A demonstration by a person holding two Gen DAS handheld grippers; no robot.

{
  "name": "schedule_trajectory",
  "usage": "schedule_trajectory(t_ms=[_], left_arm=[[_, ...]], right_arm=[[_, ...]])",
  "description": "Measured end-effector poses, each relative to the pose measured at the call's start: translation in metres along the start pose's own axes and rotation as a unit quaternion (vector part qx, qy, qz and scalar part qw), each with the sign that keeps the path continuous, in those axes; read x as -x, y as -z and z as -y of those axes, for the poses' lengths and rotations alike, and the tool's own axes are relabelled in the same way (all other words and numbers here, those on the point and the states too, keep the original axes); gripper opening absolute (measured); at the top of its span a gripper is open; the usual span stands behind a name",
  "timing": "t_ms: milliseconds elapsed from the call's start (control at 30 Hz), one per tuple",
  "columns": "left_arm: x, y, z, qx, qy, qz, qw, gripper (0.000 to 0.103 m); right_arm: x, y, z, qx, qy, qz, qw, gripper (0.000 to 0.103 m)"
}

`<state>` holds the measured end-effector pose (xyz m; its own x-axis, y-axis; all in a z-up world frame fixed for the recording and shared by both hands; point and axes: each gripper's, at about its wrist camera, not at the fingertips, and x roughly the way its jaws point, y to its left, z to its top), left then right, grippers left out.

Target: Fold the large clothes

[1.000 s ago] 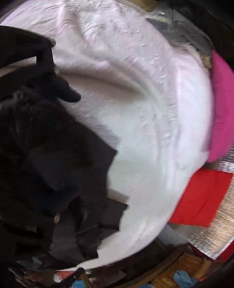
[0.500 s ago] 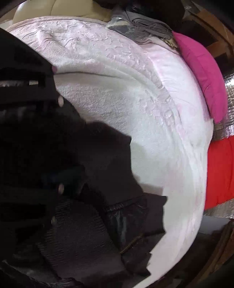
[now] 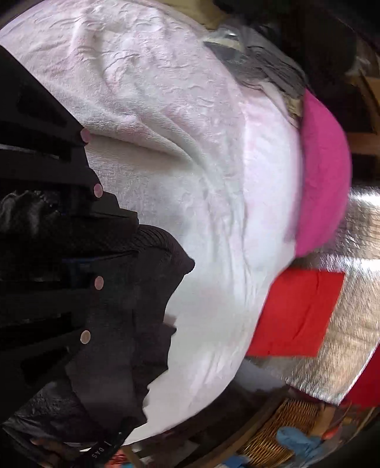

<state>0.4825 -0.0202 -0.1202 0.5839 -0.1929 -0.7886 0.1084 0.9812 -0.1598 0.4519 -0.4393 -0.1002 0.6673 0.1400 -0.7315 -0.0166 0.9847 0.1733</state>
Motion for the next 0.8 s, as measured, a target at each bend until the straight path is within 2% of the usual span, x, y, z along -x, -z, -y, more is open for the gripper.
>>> schedule_trajectory(t_ms=[67,133,233,300,333,367,400,467,500,533,567,600,633,700,767,800], left_arm=[[-0.023,0.002,-0.010,0.028,0.000,-0.039,0.9988,0.022],[-0.040,0.008,-0.025,0.070,0.021,-0.074,0.9945,0.024],[-0.037,0.007,-0.030,0.093,0.037,-0.073,0.9923,0.024],[-0.028,0.008,-0.028,0.095,0.032,-0.064,0.9929,0.024],[-0.024,0.009,-0.027,0.095,0.029,-0.060,0.9933,0.024],[-0.017,0.008,-0.026,0.093,0.024,-0.050,0.9941,0.024],[-0.010,0.007,-0.025,0.092,0.022,-0.041,0.9947,0.023],[-0.003,0.005,-0.024,0.094,0.023,-0.026,0.9950,0.023],[-0.001,0.006,-0.029,0.092,0.024,-0.021,0.9953,0.023],[-0.001,0.006,-0.031,0.088,0.023,-0.020,0.9956,0.023],[-0.001,0.007,-0.029,0.084,0.019,-0.020,0.9961,0.023],[-0.002,0.005,-0.029,0.084,0.016,-0.023,0.9961,0.023],[-0.006,0.007,-0.027,0.084,0.010,-0.028,0.9960,0.023],[-0.012,0.007,-0.023,0.079,-0.001,-0.035,0.9963,0.023],[-0.014,0.008,-0.018,0.072,-0.013,-0.034,0.9967,0.023],[-0.013,0.008,-0.017,0.073,-0.014,-0.033,0.9967,0.023]], right_arm=[[-0.015,0.000,0.012,-0.025,0.007,-0.009,1.000,0.010],[-0.026,0.003,0.024,-0.054,0.004,-0.023,0.998,0.009],[-0.028,0.004,0.043,-0.099,-0.021,-0.021,0.995,0.010],[-0.025,0.003,0.052,-0.127,-0.076,-0.024,0.989,0.012],[-0.023,0.002,0.059,-0.146,-0.104,-0.026,0.983,0.016],[-0.019,0.000,0.067,-0.166,-0.126,-0.023,0.978,0.024],[-0.012,-0.003,0.074,-0.175,-0.130,-0.016,0.976,0.031],[0.004,-0.008,0.090,-0.178,-0.117,0.001,0.977,0.086],[0.012,-0.007,0.094,-0.185,-0.111,0.015,0.976,0.089],[0.023,-0.006,0.103,-0.195,-0.099,0.040,0.975,0.089],[0.029,-0.008,0.112,-0.193,-0.069,0.049,0.978,0.089],[0.029,-0.010,0.117,-0.186,-0.043,0.035,0.981,0.088],[0.024,-0.010,0.122,-0.178,-0.035,0.016,0.983,0.086],[0.009,-0.008,0.126,-0.174,-0.016,-0.011,0.985,0.076],[-0.015,-0.004,0.120,-0.161,-0.008,-0.042,0.986,0.049],[-0.026,-0.002,0.115,-0.147,0.005,-0.062,0.987,0.047]])
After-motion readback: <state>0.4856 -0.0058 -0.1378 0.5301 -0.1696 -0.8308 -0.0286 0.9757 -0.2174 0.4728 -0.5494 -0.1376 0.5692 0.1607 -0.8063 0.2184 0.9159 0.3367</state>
